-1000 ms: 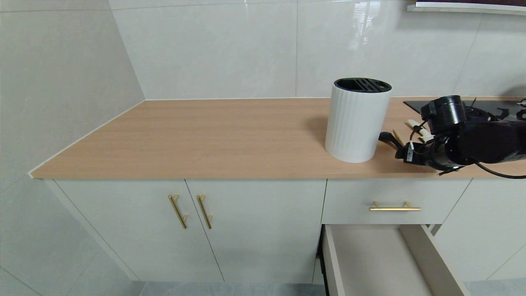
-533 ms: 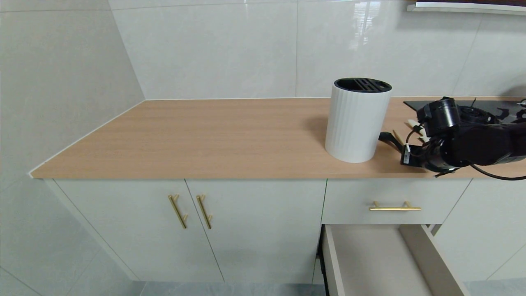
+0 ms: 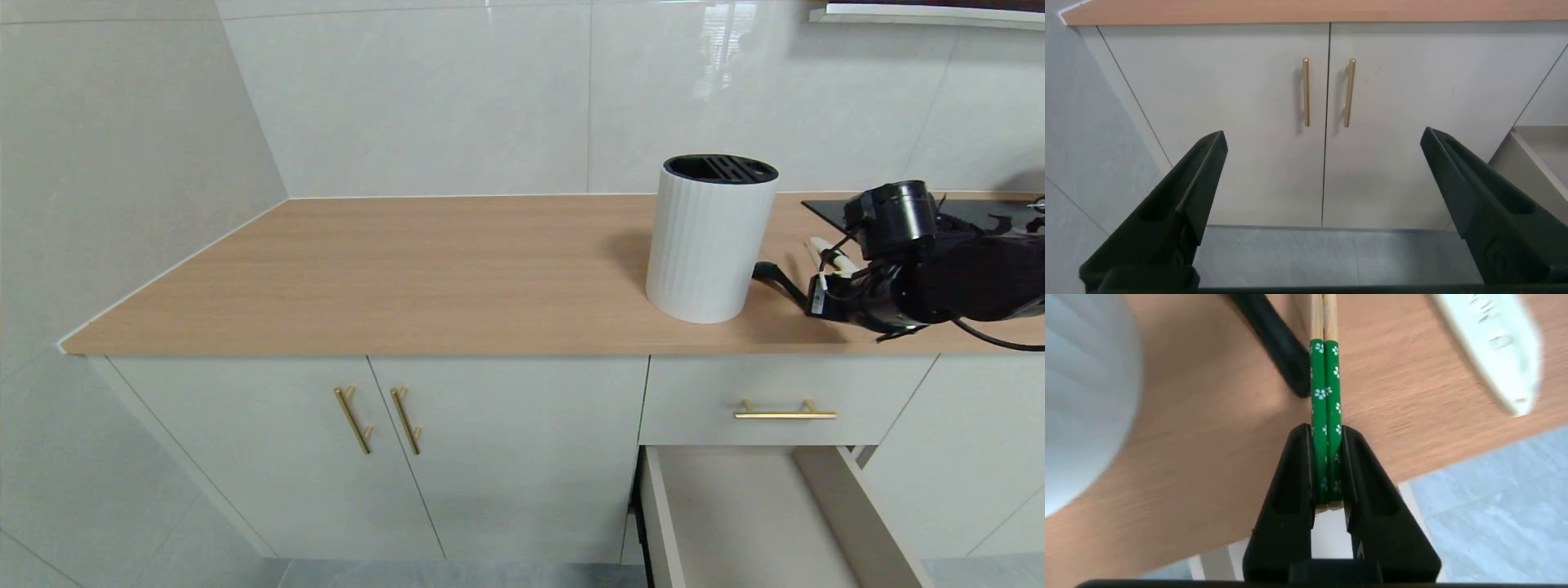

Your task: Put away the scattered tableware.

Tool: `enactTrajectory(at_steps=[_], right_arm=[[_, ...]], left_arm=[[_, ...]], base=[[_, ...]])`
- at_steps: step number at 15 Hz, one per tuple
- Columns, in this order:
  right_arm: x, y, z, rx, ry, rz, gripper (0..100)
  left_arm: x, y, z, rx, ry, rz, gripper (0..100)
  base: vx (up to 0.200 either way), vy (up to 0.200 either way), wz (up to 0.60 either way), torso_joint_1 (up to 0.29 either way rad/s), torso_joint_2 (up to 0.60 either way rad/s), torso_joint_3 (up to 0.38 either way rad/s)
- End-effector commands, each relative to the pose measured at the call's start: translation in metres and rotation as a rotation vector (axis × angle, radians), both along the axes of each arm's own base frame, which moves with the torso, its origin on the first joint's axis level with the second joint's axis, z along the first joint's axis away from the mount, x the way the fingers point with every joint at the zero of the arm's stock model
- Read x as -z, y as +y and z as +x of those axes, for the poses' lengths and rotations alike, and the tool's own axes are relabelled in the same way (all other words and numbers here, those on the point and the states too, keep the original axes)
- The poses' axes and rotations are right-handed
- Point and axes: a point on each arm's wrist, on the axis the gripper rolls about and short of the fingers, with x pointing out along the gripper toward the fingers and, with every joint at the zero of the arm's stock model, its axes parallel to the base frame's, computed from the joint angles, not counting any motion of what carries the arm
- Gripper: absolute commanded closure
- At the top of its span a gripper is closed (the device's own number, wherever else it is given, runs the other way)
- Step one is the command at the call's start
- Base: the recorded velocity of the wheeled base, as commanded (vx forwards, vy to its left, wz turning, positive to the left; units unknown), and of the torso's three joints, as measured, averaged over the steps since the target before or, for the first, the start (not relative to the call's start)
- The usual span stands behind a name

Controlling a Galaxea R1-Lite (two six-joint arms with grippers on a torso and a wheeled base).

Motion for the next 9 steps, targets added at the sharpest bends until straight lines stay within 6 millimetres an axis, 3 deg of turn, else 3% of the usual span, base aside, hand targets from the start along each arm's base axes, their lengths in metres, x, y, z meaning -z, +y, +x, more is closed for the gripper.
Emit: enactTrajectory(at_steps=[1, 3, 7, 9], right_arm=[[-0.036, -0.005, -0.029, 0.001, -0.089, 0.011, 100], [-0.053, -0.009, -0.055, -0.009, -0.121, 0.019, 100], [-0.104, -0.028, -0.166, -0.208, -0.085, 0.153, 100], [-0.111, -0.03, -0.208, -0.29, -0.024, 0.196, 100]], left_arm=[[0.0, 0.0, 0.0, -0.001, 0.001, 0.0, 0], [0.0, 0.0, 0.0, 0.0, 0.001, 0.0, 0], [0.0, 0.0, 0.0, 0.0, 0.001, 0.0, 0], [0.0, 0.0, 0.0, 0.0, 0.001, 0.0, 0]], base=[[0.0, 0.0, 0.0, 0.0, 0.0, 0.0], [0.0, 0.0, 0.0, 0.0, 0.0, 0.0], [0.0, 0.0, 0.0, 0.0, 0.0, 0.0], [0.0, 0.0, 0.0, 0.0, 0.0, 0.0]])
